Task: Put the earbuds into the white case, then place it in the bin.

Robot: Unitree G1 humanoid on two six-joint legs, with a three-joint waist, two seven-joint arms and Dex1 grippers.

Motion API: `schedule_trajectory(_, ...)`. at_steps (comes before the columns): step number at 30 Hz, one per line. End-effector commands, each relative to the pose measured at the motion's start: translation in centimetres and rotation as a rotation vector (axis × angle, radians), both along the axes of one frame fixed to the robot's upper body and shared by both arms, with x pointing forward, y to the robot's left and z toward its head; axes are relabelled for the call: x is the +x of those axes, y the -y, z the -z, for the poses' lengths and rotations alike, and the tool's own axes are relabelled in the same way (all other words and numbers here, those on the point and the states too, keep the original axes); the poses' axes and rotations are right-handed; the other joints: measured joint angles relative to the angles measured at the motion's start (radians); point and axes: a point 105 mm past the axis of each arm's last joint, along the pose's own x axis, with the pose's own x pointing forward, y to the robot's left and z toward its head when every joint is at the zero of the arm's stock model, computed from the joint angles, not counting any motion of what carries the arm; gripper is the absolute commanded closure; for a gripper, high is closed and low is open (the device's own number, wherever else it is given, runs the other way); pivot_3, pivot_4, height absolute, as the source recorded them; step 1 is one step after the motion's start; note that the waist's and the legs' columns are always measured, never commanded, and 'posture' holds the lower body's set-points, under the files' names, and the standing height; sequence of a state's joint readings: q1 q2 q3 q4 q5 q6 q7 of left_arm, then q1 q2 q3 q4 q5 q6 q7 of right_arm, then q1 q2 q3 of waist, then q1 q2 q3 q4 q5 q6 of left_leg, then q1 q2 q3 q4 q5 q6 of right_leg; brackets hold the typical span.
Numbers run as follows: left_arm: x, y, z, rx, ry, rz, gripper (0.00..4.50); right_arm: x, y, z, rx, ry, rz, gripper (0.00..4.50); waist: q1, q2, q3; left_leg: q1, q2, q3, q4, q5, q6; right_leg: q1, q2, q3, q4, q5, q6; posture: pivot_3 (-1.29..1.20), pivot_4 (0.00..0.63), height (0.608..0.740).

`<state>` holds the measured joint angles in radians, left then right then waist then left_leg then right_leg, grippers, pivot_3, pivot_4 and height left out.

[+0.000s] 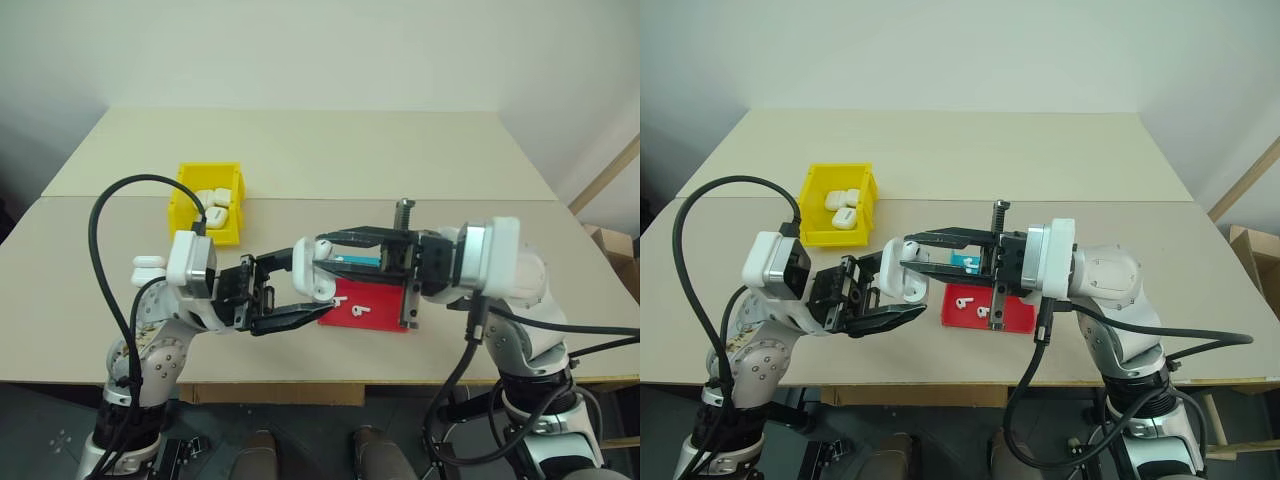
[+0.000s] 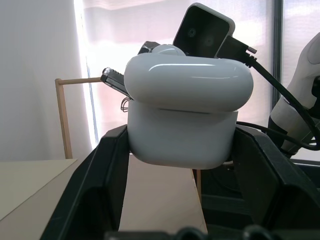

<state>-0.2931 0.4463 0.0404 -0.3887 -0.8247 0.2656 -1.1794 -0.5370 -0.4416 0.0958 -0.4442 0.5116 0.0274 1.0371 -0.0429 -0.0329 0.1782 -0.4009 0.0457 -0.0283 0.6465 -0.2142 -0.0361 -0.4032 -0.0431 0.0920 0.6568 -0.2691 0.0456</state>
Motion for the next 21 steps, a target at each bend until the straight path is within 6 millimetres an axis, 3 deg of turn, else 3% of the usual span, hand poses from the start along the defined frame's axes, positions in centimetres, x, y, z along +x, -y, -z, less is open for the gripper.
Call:
schedule_trajectory(1, -1.1, 0.1, -0.8, -0.024, 0.067, 0.040, 1.72, 0.2, 0.1, 0.3, -0.024, 0.012, 0.026, 3.84, 0.000, 0.000, 0.000, 0.000, 0.000, 0.000, 0.000, 0.000, 0.000, 0.000, 0.000, 0.000, 0.000, 0.000, 0.000, 0.00, 0.150, 0.740)
schedule_trajectory(19, -1.4, 0.0, 0.6, -0.021, 0.069, 0.034, 1.72, 0.2, 0.0, 1.2, -0.085, -0.002, 0.018, 3.84, 0.000, 0.000, 0.000, 0.000, 0.000, 0.000, 0.000, 0.000, 0.000, 0.000, 0.000, 0.000, 0.000, 0.000, 0.000, 0.00, 0.150, 0.740)
schedule_trajectory(21, -1.4, 0.0, 0.6, -0.022, 0.069, 0.033, 1.72, 0.2, 0.1, 1.2, -0.095, -0.001, 0.014, 3.14, 0.000, 0.000, 0.000, 0.000, 0.000, 0.000, 0.000, 0.000, 0.000, 0.000, 0.000, 0.000, 0.000, 0.000, 0.000, 0.00, 0.150, 0.740)
